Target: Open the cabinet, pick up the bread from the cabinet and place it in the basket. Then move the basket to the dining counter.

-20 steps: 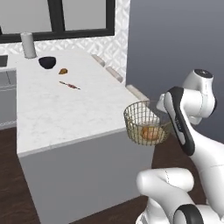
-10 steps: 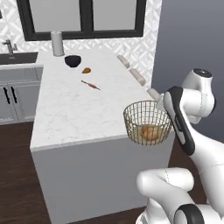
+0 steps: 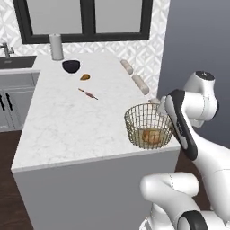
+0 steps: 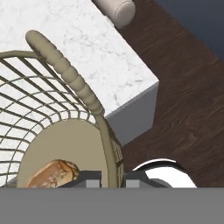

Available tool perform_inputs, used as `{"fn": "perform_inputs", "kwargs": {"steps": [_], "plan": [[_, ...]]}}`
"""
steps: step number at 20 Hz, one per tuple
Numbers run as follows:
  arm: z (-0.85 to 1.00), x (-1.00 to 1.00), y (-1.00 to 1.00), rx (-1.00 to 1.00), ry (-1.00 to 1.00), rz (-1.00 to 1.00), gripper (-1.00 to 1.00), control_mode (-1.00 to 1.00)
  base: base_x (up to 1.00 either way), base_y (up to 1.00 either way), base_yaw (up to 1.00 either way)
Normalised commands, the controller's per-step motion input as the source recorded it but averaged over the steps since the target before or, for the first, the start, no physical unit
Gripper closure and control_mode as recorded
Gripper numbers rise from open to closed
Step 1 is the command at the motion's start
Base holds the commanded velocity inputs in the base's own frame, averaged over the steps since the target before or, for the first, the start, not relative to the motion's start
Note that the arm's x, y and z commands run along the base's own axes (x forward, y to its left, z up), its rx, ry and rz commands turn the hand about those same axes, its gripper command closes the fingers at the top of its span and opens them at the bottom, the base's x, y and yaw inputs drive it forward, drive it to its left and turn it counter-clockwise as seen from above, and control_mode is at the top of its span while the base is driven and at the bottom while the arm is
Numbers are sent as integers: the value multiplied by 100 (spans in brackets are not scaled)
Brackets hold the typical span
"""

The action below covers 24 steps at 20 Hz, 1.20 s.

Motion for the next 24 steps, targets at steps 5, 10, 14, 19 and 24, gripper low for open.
{"fn": "perform_inputs", "kwargs": {"steps": [5, 10, 14, 19, 24], "plan": [[0, 0, 0, 0, 0, 0, 100, 100, 58, -41, 6], [0, 65, -10, 5, 0, 7, 100, -100, 12, -5, 1], [0, 100, 0, 7, 0, 10, 100, -100, 0, 0, 0], [-9, 100, -4, 5, 0, 6, 100, -100, 0, 0, 0], [-22, 100, -21, 6, 5, 0, 100, -100, 0, 0, 0]]}}
